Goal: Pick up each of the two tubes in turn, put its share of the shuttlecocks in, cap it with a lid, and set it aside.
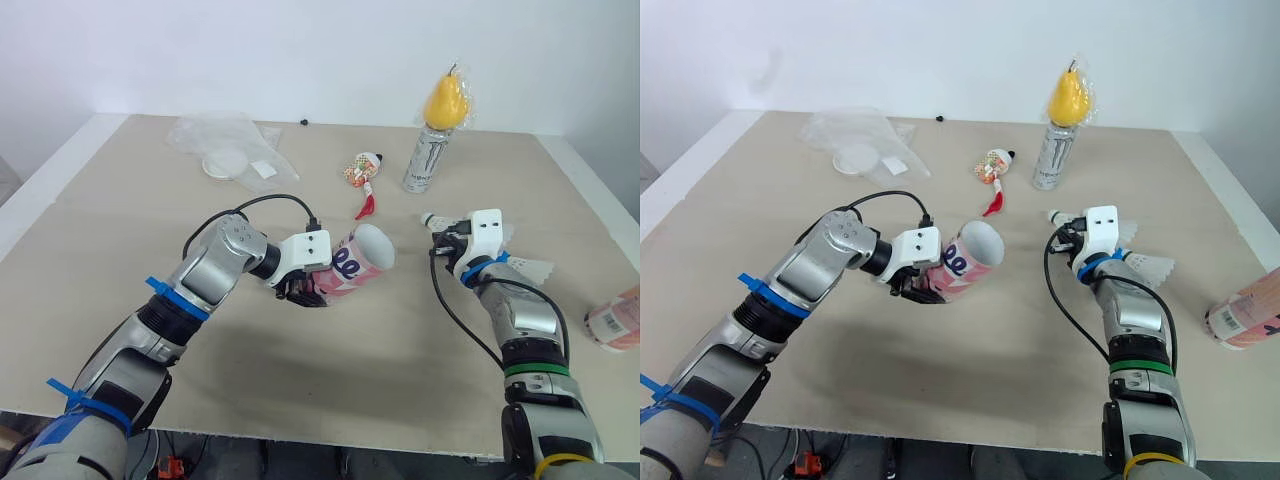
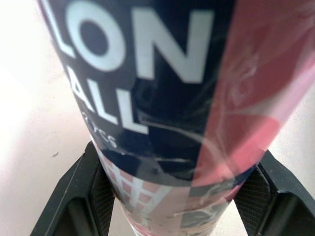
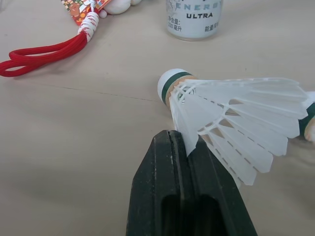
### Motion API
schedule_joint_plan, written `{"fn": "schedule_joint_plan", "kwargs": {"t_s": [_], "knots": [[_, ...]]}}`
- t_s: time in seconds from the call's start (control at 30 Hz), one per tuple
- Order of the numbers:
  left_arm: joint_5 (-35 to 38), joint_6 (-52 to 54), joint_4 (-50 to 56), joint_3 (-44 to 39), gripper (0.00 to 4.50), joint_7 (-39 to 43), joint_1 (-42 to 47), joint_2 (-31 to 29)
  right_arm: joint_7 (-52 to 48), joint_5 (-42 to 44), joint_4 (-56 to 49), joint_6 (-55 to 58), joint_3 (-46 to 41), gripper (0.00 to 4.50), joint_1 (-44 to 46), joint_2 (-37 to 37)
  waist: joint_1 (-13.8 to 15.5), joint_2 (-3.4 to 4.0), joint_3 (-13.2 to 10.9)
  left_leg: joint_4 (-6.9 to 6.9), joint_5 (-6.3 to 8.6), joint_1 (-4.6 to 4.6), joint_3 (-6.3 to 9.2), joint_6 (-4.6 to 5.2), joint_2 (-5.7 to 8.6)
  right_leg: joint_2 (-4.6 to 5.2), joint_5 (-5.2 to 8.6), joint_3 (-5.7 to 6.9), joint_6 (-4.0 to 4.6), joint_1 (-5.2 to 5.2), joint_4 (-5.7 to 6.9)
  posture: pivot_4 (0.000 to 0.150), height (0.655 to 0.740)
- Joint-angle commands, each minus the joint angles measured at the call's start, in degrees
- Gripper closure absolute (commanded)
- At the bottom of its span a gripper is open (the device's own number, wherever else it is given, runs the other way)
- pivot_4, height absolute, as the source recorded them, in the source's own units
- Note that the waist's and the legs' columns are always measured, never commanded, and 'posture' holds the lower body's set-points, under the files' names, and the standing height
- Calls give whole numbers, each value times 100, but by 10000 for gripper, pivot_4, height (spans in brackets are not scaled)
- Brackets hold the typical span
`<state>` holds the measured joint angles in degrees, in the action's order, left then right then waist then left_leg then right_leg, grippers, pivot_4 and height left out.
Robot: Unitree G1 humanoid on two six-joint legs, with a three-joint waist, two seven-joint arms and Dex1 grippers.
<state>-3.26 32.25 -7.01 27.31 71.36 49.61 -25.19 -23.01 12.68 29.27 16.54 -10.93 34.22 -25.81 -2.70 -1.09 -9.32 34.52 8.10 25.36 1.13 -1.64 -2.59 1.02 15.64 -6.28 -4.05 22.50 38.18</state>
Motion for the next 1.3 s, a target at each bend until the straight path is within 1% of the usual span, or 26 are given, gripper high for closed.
{"fn": "schedule_joint_plan", "kwargs": {"t_s": [0.03,0.1,0.17,0.23,0.27,0.33,0.47,0.6,0.73,0.9,1.07,1.3], "knots": [[16,-99,-18,40,16849,-55,26,42,-164,-30,-781,-127,70,44598,-154,-104,1,1,0,0,0,0,0,0,0,0,0,0,0,0,0,1500,7400],[23,-125,-84,19,16849,-71,37,53,-293,-25,-1221,-116,124,44598,-273,-171,-1,3,-2,0,0,0,0,0,1,0,0,-1,-1,0,1,1500,7400],[26,-173,-198,-7,16849,-78,62,56,-662,59,-2029,-125,158,44598,-432,-436,18,13,-8,1,0,0,0,0,1,0,0,-1,-2,0,1,1500,7400],[70,-168,-310,-51,16849,-74,103,86,-1377,44,-2967,-360,83,44598,-655,-1191,37,42,-23,6,0,8,4,0,8,3,5,-1,-12,0,1,1500,7400],[94,-162,-346,-66,16849,-70,117,95,-1577,33,-3205,-438,57,44598,-718,-1436,48,51,-28,6,0,10,5,0,15,4,10,-6,-20,0,2,1500,7400],[124,-187,-418,-78,16849,-70,145,103,-1886,101,-3453,-609,2,44598,-745,-1795,41,51,-28,9,0,14,6,0,26,11,16,-11,-30,-1,1,1500,7400],[111,-214,-529,-49,16849,-80,157,139,-2789,394,-3889,-1052,-127,44598,-500,-2542,10,47,-28,9,-1,-4,8,1,21,7,13,-9,-26,-17,0,1500,7400],[145,-157,-531,-36,16849,-91,128,208,-3816,564,-4449,-1439,159,44598,-347,-3108,7,47,-28,14,-5,-5,8,2,22,8,8,-10,-28,-19,1,1500,7400],[172,-126,-539,-54,16849,-92,115,207,-4222,373,-4607,-1777,497,44598,-305,-3280,17,41,-30,17,-5,-4,9,2,22,10,9,-9,-28,-22,-1,1500,7400],[215,-66,-531,-77,16849,-106,126,177,-4303,386,-4587,-1809,711,44598,-2,-3142,12,42,-30,22,-5,0,5,2,28,19,9,-9,-29,-18,-1,1500,7400],[245,47,-443,-109,16849,-162,131,171,-4548,103,-4323,-2256,881,44598,-87,-3213,20,41,-30,21,-4,0,8,2,28,19,11,-7,-29,-20,-1,1500,7400],[280,195,-274,-121,16849,-215,72,137,-4755,-119,-3911,-2622,1190,44598,288,-3128,12,41,-31,21,-5,0,8,2,27,17,9,-7,-28,-18,1,1500,7400]]}}
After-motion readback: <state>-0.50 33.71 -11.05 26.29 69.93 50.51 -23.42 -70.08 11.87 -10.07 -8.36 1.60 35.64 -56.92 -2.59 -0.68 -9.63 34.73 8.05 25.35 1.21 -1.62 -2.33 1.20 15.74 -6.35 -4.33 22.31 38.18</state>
